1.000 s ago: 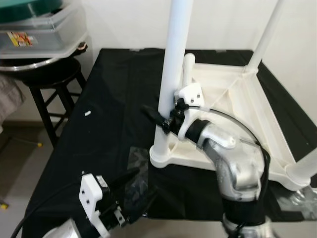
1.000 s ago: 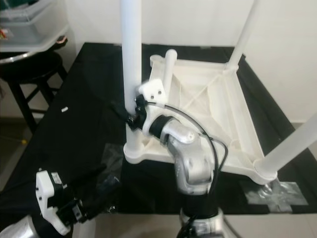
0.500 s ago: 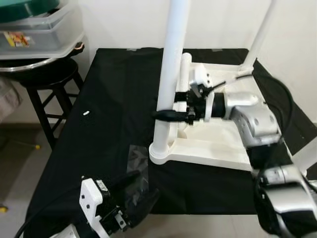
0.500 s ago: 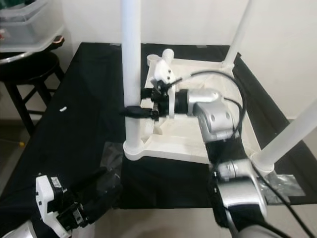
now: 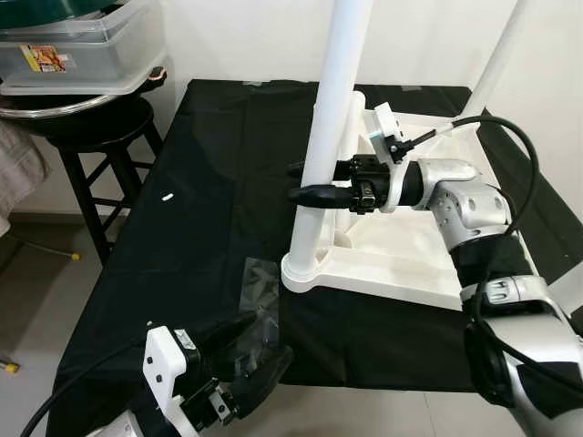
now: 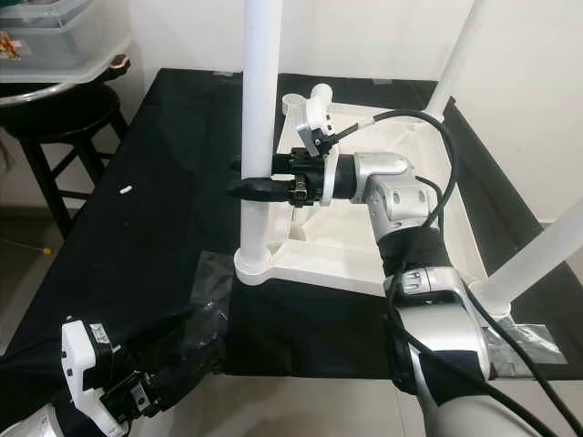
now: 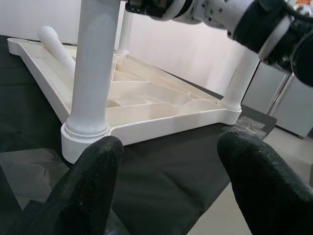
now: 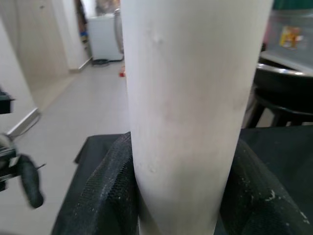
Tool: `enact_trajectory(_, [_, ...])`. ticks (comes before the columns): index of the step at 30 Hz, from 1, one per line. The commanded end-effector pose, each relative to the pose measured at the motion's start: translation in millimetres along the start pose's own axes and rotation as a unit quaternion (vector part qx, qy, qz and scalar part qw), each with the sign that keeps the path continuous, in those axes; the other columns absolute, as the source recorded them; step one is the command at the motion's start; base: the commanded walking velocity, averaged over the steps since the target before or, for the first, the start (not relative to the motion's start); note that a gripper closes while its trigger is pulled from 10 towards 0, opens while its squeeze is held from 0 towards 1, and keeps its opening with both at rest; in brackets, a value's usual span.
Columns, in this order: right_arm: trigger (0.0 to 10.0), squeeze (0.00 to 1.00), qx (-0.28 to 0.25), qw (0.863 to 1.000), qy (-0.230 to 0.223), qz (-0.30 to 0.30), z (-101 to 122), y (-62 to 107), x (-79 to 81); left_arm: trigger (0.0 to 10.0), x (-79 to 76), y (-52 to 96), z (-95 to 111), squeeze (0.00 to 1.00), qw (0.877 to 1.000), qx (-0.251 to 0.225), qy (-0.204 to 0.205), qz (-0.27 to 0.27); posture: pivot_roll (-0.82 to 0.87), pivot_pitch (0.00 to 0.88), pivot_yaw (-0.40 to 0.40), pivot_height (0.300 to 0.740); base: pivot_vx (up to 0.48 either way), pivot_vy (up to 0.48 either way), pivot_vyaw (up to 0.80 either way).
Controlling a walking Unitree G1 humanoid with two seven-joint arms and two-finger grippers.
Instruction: Building children table
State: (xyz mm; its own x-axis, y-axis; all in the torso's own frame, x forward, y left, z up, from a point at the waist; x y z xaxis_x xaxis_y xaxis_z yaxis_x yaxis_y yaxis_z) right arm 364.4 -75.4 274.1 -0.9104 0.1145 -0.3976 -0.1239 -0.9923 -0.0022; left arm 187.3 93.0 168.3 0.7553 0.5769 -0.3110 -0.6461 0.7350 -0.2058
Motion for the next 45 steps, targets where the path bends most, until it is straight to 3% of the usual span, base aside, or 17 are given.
enact_trajectory(1, [0.0,0.0,0.008,0.999,0.015,-0.028,-4.3,2.8,-1.9,10.0,-0.3,1.4,-2.0,0.0,1.0,0.006,0.003,0.001,0.14,0.15,-0.056,0.74,0.0,0.0,0.0])
enact_trajectory(6, [0.0,0.0,0.004,0.994,0.002,-0.113,-11.4,-5.0,6.6,10.0,1.5,1.8,-2.3,0.0,1.0,0.005,0.004,0.002,0.12,0.143,-0.066,0.74,0.0,0.0,0.0])
enact_trajectory(7, [0.0,0.0,0.017,0.976,-0.016,-0.215,-21.3,-11.3,2.3,10.0,2.4,1.9,-2.5,0.0,1.0,0.005,0.004,0.002,0.11,0.139,-0.065,0.74,0.0,0.0,0.0])
enact_trajectory(8, [0.0,0.0,0.103,0.923,0.008,-0.371,-43.8,-2.1,7.3,10.0,3.7,1.5,-2.1,0.0,1.0,0.005,0.004,0.002,0.1,0.135,-0.055,0.74,0.0,0.0,0.0])
enact_trajectory(10, [0.0,0.0,0.15,0.88,0.006,-0.45,-56.0,-13.1,53.0,10.0,7.1,0.4,-2.9,0.0,1.0,0.005,0.002,0.001,0.09,0.112,-0.041,0.74,0.0,0.0,0.0])
enact_trajectory(13, [0.0,0.0,0.131,0.894,-0.021,-0.427,-55.2,-29.7,67.4,10.0,8.5,-0.9,-3.4,0.0,1.0,0.006,-0.001,0.0,0.1,0.107,-0.041,0.74,0.0,0.0,0.0])
enact_trajectory(19, [0.0,0.0,0.119,0.903,-0.021,-0.412,-49.7,-36.7,60.0,10.0,7.9,-1.8,-4.1,0.0,1.0,0.006,-0.002,-0.002,0.11,0.103,-0.051,0.74,0.0,0.0,0.0])
enact_trajectory(20, [10.0,0.0,0.119,0.91,-0.033,-0.395,-44.0,-40.6,57.8,10.0,7.4,-1.2,-4.1,0.0,1.0,0.006,-0.003,-0.001,0.11,0.104,-0.049,0.74,0.0,0.0,0.0])
enact_trajectory(23, [10.0,0.0,0.121,0.911,-0.035,-0.394,-41.9,-40.6,56.0,10.0,7.1,-1.1,-4.0,0.0,1.0,0.006,-0.003,-0.001,0.11,0.105,-0.048,0.74,0.0,0.0,0.0])
enact_trajectory(24, [10.0,1.0,0.08,0.934,-0.041,-0.345,-24.4,-46.1,57.0,10.0,5.9,-1.1,-3.8,0.0,1.0,0.006,-0.002,-0.002,0.11,0.114,-0.048,0.74,0.0,0.0,0.0])
enact_trajectory(27, [10.0,1.0,0.064,0.945,-0.049,-0.317,-18.7,-49.0,59.1,10.0,5.5,-1.2,-3.7,0.0,1.0,0.006,-0.001,-0.003,0.11,0.116,-0.048,0.74,0.0,0.0,0.0])
enact_trajectory(28, [10.0,1.0,0.046,0.969,-0.04,-0.241,-11.1,-53.2,66.3,10.0,4.9,-1.4,-3.2,0.0,1.0,0.005,-0.001,-0.003,0.11,0.124,-0.05,0.74,0.0,0.0,0.0])
enact_trajectory(29, [10.0,0.18,0.026,0.984,-0.019,-0.174,-3.4,-51.7,70.7,10.0,4.1,-1.5,-2.7,0.0,1.0,0.004,0.0,-0.003,0.12,0.131,-0.052,0.74,0.0,0.0,0.0])
enact_trajectory(30, [10.0,0.18,0.026,0.984,-0.019,-0.174,-3.4,-51.7,70.7,10.0,4.1,-1.5,-2.7,0.0,1.0,0.004,0.0,-0.003,0.12,0.131,-0.052,0.74,0.0,0.0,0.0])
enact_trajectory(31, [10.0,0.0,0.015,0.992,-0.003,-0.125,0.3,-46.2,68.1,10.0,3.1,-1.6,-2.1,0.0,1.0,0.003,0.0,-0.002,0.12,0.138,-0.053,0.74,0.0,0.0,0.0])
enact_trajectory(38, [10.0,0.0,0.008,0.999,0.033,-0.015,-2.4,-27.6,41.6,10.0,-1.5,1.0,0.6,0.0,1.0,0.001,0.002,0.001,0.15,0.168,-0.055,0.74,0.0,0.0,0.0])
enact_trajectory(45, [10.0,0.0,-0.003,1.0,0.027,0.008,7.1,-25.1,14.2,10.0,-9.2,7.5,1.8,0.0,1.0,0.004,0.007,0.007,0.19,0.207,-0.063,0.74,0.0,0.0,0.0])
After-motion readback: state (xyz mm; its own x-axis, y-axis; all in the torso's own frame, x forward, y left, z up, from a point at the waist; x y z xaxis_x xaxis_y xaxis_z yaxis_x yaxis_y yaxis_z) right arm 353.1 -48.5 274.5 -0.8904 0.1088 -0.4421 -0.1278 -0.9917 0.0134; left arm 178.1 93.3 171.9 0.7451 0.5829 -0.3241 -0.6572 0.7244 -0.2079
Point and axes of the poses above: a point about 5 cm out from each wrist's last joint towards the gripper, its own y axis pointing back from the gripper into the wrist, its own z axis along the axis of the wrist's last joint, x = y × z, the point moved 5 cm from there along -y, pointing out of the wrist towards the gripper, and after that the axes turned 14 degrees about y, right-handed, at the moved point
